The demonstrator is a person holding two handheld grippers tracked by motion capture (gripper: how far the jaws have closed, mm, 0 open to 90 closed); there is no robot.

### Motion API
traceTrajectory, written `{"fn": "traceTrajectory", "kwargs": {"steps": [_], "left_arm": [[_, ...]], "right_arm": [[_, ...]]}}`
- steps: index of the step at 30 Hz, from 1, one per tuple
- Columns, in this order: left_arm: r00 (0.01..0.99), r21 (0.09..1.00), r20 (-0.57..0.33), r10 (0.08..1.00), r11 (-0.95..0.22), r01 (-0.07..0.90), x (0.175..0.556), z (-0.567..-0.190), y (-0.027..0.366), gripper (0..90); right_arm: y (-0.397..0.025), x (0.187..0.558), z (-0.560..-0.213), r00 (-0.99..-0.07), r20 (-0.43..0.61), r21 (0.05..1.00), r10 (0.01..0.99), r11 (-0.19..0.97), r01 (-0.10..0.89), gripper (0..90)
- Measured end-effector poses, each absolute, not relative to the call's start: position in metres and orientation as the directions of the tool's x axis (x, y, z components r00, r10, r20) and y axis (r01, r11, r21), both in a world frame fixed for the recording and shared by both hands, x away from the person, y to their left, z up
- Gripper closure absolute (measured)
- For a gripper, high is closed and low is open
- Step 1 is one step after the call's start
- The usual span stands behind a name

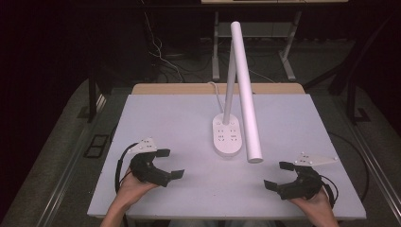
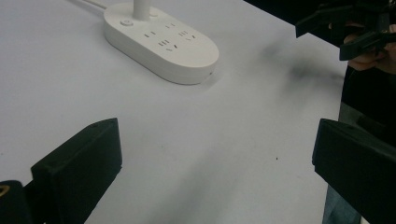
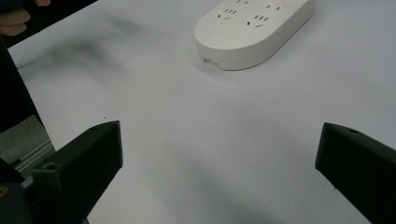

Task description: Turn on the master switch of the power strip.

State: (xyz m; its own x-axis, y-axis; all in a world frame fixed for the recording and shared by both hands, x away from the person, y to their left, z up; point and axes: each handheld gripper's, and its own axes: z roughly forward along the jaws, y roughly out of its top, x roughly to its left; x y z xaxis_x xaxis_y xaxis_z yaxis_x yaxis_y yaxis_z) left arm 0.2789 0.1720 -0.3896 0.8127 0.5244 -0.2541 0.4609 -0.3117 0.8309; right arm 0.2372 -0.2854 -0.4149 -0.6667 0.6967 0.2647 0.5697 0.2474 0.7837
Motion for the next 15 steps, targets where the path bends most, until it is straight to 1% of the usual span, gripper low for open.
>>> {"fn": "traceTrajectory", "kwargs": {"steps": [15], "left_arm": [[0.819, 0.815, -0.25, 0.517, -0.344, 0.466, 0.297, -0.376, 0.166, 0.5]], "right_arm": [[-0.286, 0.237, -0.415, -0.665, 0.263, 0.782, 0.699, 0.249, 0.571, 0.1]]}}
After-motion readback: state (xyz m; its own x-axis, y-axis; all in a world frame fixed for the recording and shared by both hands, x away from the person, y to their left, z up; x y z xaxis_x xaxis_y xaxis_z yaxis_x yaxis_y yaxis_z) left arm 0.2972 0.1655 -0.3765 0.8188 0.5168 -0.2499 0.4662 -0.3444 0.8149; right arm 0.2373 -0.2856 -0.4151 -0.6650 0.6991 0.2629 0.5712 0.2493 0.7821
